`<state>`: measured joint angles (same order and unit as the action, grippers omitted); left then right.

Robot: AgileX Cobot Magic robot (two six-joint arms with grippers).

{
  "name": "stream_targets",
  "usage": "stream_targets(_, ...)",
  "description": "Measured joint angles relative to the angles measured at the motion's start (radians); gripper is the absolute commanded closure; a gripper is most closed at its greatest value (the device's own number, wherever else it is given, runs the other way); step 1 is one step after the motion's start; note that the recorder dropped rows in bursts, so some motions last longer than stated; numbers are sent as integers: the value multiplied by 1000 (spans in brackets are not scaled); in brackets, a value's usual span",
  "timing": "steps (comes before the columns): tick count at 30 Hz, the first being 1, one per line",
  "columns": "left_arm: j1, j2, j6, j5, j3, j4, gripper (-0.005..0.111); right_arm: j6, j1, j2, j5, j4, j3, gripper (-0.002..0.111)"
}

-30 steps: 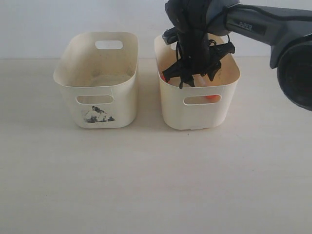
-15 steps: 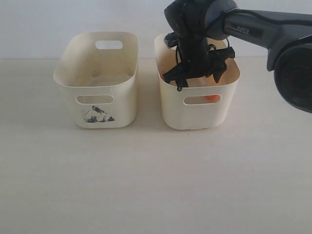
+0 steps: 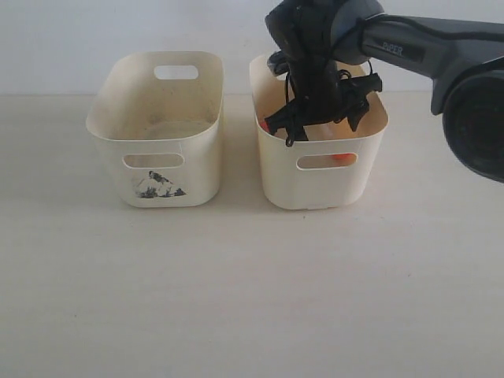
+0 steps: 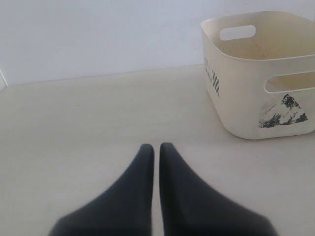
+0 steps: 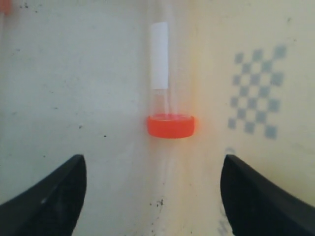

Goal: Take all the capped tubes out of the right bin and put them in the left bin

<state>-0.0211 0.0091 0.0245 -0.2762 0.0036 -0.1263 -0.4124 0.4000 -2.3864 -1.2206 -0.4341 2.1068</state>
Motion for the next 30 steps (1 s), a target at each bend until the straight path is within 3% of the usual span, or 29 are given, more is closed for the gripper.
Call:
stream_targets(24, 0, 0, 0, 0, 0, 0, 102, -16, 0, -86, 6, 1, -2, 38)
stream_targets(30, 0, 0, 0, 0, 0, 0, 102, -18, 2, -97, 8, -3, 0, 65)
